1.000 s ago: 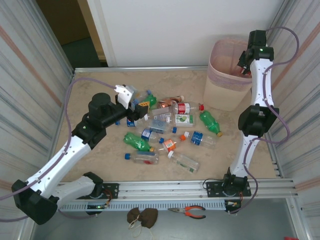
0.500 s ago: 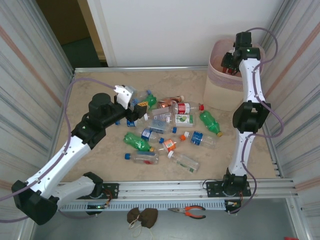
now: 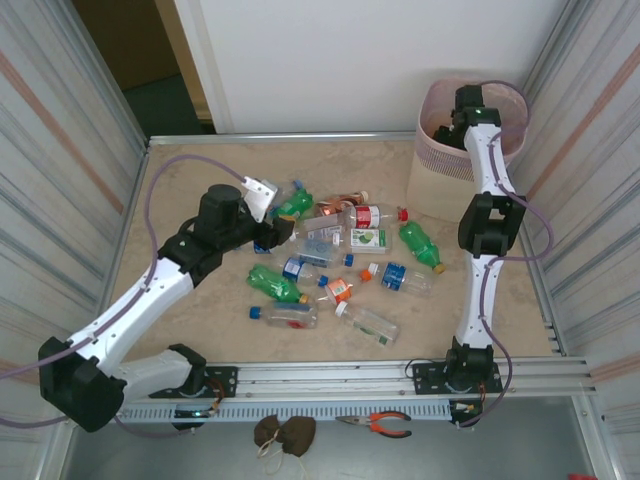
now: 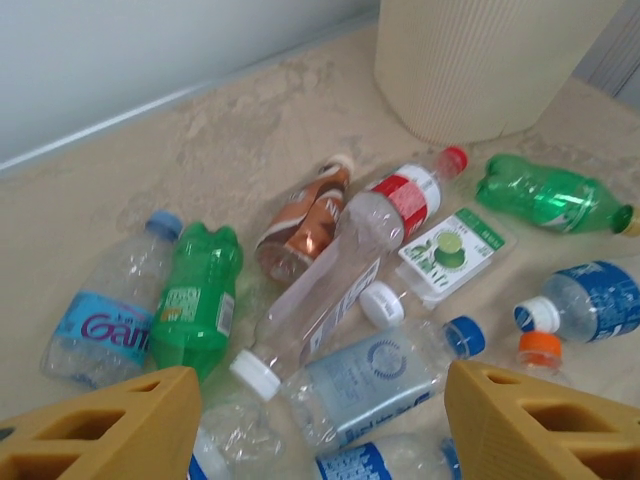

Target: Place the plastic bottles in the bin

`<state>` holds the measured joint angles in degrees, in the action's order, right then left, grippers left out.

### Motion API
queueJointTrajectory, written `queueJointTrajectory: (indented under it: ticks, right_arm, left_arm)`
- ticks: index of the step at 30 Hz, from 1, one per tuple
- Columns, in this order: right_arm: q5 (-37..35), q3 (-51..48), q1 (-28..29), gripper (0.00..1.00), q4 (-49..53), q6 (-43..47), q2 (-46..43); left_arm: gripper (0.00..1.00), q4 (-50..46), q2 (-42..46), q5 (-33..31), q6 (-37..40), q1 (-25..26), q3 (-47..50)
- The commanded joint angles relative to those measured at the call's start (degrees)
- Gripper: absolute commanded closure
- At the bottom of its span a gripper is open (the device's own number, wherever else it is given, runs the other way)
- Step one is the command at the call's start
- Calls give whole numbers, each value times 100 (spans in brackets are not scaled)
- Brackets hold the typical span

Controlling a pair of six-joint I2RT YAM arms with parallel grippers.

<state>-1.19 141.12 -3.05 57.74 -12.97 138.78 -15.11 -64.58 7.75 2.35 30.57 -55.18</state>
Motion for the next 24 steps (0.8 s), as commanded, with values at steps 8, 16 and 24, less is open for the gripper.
queueJointTrajectory:
  ticks: [8,16,24]
  right_arm:
    - [111,83,24,28,158,5,-12]
    - [41,52,59,17,266,23,-499]
    - [-64,-160,181,17,256,36,-1246]
  left_arm:
    - [36,-982,-759,15,-1237,-423,-352]
    - [36,-1094,-917,164,-2254,-420,-134]
    - [37,-1283,-614,-67,-4010,-572,357]
